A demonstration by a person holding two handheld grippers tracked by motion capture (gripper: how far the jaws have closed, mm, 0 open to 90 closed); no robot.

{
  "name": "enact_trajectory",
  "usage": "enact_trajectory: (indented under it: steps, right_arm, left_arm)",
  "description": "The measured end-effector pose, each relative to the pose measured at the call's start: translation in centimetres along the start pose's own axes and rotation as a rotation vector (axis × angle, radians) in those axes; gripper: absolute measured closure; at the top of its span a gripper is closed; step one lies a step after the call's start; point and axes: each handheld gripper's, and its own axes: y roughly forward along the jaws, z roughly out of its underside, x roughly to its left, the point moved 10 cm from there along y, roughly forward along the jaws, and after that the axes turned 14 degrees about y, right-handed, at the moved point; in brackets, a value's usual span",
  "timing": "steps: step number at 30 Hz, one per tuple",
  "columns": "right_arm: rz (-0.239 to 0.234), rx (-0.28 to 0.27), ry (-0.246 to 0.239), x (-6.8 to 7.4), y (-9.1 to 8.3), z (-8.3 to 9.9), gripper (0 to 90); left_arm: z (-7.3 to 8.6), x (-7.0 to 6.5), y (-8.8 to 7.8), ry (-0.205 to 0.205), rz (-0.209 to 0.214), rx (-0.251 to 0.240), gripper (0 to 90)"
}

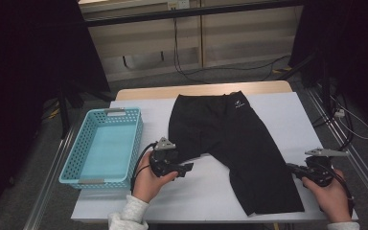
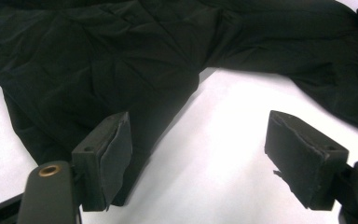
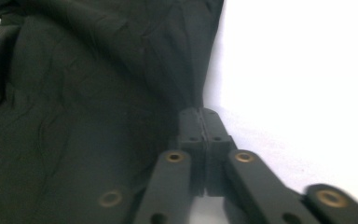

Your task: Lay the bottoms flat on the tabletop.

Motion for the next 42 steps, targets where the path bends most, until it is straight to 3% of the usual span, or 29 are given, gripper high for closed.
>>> enact_trajectory:
  steps: [2, 4, 9, 15, 20, 25, 27, 29, 31, 34, 37, 42]
  right_arm:
    - [0.007, -0.007, -0.001, 0.1, 0.0, -0.1, 81.8]
    - [0.030, -0.016, -0.017, 0.2, -0.1, -0.2, 71.3]
    - [0.003, -0.039, -0.082, 2.9, -0.4, -0.8, 63.6]
    - [-0.092, -0.001, -0.190, 8.4, 0.9, -0.2, 62.0]
    - [-0.178, 0.035, -0.195, 11.9, 2.2, 1.0, 63.9]
    - [-0.228, 0.084, -0.235, 14.3, 3.1, 2.2, 64.6]
    - [-0.207, 0.110, -0.275, 14.8, 3.8, 3.0, 67.8]
    - [-0.189, 0.103, -0.325, 15.1, 4.3, 3.4, 85.9]
    - [-0.206, 0.123, -0.337, 15.4, 4.3, 3.5, 89.9]
    - [-0.214, 0.138, -0.378, 15.7, 3.8, 3.9, 90.0]
    - [-0.187, 0.150, -0.440, 15.6, 3.5, 4.3, 90.0]
    - [-0.198, 0.163, -0.433, 15.2, 3.0, 4.6, 88.0]
  left_arm:
    - [0.1, 0.0, 0.1, -0.004, 0.001, 0.004, 23.2]
    - [0.2, 0.1, 0.0, -0.005, -0.002, 0.006, 23.2]
    - [0.2, 0.1, -0.1, -0.008, -0.002, 0.001, 23.1]
    - [0.3, 0.0, 0.0, -0.007, -0.002, 0.003, 22.9]
    - [0.5, 0.1, 0.0, -0.003, -0.001, 0.013, 22.7]
    - [0.3, 0.1, 0.0, -0.007, -0.004, 0.005, 22.6]
    - [0.4, 0.1, 0.0, -0.007, -0.005, 0.009, 22.6]
    - [0.4, 0.2, 0.0, -0.011, -0.008, 0.008, 22.6]
    - [0.3, 0.2, -0.2, -0.009, -0.006, 0.007, 22.6]
    - [0.3, 0.5, -0.4, -0.006, -0.011, 0.002, 22.4]
    - [0.5, 0.7, -0.5, -0.016, -0.015, 0.003, 22.3]
    - [0.6, 1.3, -0.7, -0.026, -0.033, -0.003, 22.3]
